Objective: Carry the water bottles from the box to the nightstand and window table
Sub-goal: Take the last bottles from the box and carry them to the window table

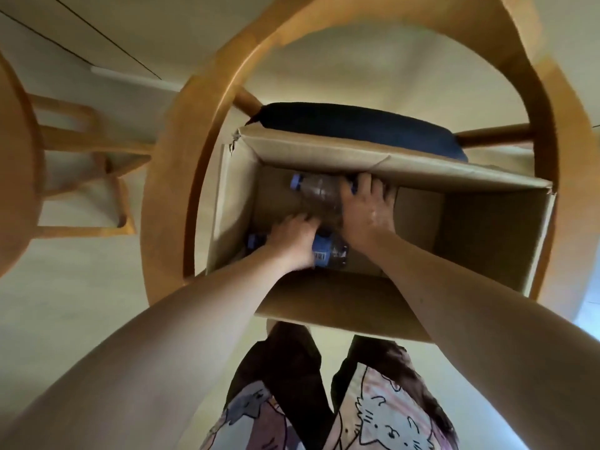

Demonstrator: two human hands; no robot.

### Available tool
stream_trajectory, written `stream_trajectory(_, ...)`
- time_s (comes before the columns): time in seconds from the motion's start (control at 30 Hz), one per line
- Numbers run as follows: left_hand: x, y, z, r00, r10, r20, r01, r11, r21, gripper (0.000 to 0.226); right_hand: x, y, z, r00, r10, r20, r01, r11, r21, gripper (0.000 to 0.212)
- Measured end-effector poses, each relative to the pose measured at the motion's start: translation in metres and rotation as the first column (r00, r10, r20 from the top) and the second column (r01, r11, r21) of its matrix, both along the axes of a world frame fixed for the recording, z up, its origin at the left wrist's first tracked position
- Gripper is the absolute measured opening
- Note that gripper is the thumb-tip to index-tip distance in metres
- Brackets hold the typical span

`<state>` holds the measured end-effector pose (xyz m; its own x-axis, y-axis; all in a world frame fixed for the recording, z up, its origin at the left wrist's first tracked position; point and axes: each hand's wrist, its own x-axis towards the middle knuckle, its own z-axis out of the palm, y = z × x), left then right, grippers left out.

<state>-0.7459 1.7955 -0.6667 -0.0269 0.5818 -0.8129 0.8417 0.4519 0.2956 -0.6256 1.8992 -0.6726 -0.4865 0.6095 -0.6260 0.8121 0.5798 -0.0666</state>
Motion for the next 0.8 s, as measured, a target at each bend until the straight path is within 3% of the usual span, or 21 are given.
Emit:
stream_trajectory(0.1,0.005,0.002,-0.011,0.989,-0.142,0.034,0.144,0.987,-0.067,0.086,0.007,-0.004,-0.013,0.993,-0.113,0.013,0.114,0.991,-0.073,0.082)
stream_trajectory(0.27,0.011,0.012,-0.015,0.992,-0.118,0.038,0.121,0.988,-0.094,0.069,0.01,-0.004,-0.023,0.966,-0.257,-0.02,0.25,0.955,-0.158,0.081)
stream_trajectory(0.4,0.01,0.016,-0.006,0.983,-0.182,0.007,0.182,0.981,-0.07,0.083,0.022,0.002,-0.018,0.895,-0.447,0.016,0.439,0.872,-0.216,0.072)
stream_trajectory(0.53,0.012,0.018,0.012,0.978,-0.207,-0.031,0.205,0.977,-0.067,0.079,0.058,0.001,-0.004,0.847,-0.53,0.051,0.529,0.826,-0.194,0.074)
stream_trajectory(0.67,0.014,0.022,0.045,0.995,-0.085,-0.05,0.085,0.996,-0.006,0.064,0.089,-0.002,0.023,0.815,-0.577,0.05,0.574,0.793,-0.206,0.077)
stream_trajectory(0.8,0.014,0.033,0.092,0.992,0.106,-0.068,-0.102,0.993,0.064,0.058,0.103,0.0,0.064,0.773,-0.632,-0.054,0.609,0.763,-0.218,0.082)
